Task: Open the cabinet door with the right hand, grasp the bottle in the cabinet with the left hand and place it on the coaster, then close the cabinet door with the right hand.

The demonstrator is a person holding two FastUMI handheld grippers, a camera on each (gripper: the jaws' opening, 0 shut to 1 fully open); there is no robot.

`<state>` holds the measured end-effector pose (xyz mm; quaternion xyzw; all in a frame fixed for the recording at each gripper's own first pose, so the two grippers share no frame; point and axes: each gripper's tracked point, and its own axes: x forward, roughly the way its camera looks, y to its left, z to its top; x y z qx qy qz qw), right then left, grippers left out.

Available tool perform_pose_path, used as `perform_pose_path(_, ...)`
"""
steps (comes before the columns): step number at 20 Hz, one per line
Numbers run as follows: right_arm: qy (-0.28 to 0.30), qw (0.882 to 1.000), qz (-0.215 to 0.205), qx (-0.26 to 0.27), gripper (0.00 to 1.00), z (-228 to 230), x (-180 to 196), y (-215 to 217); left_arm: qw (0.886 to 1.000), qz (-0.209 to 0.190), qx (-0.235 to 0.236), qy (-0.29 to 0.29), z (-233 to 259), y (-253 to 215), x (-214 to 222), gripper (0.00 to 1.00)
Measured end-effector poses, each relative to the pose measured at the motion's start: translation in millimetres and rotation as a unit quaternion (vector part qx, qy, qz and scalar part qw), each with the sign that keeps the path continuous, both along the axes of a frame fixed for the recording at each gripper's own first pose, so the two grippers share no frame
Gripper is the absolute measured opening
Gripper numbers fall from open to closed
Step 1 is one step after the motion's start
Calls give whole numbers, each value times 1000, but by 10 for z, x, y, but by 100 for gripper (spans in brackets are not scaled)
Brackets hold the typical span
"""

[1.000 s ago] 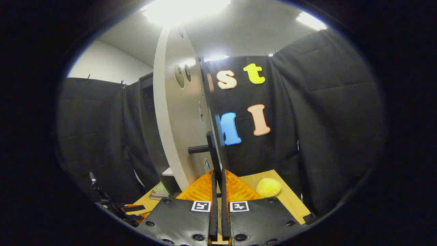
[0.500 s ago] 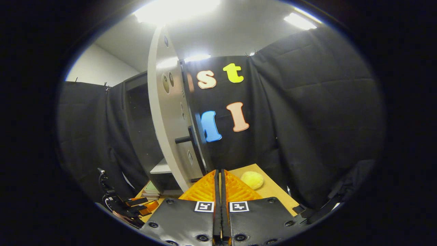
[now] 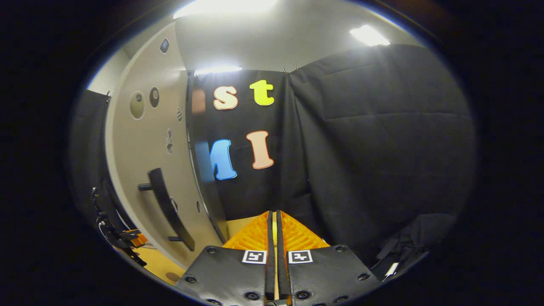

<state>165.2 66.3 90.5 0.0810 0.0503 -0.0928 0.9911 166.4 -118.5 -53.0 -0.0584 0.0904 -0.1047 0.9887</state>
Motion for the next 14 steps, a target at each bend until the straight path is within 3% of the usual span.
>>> perform_pose_path(1,0,1000,-18,2,16,-23,132,-94,1000,8,-6,-6,104,66,59,86)
perform_pose_path(2,-1,999,-39,-1,13,-45,220,-193,1000,14,-9,-12,200,141,143,84)
perform_pose_path(3,-8,999,-45,6,23,-44,344,-223,1000,18,-5,-16,283,188,238,84)
perform_pose_path(5,-15,998,-40,39,27,-61,539,-183,999,24,10,-22,427,219,456,86)
perform_pose_path(7,-1,998,-48,35,51,-185,696,-266,1000,10,2,-12,556,109,687,84)
perform_pose_path(9,4,998,-57,35,64,-255,804,-363,999,11,-12,-31,808,63,977,84)
perform_pose_path(10,10,997,-55,44,66,-314,829,-377,999,15,-14,-42,917,59,1111,86)
perform_pose_path(11,15,997,-62,52,81,-372,833,-409,998,16,-12,-54,1018,49,1247,84)
perform_pose_path(14,22,995,-86,53,97,-478,838,-535,996,7,11,-84,1244,-9,1569,89)
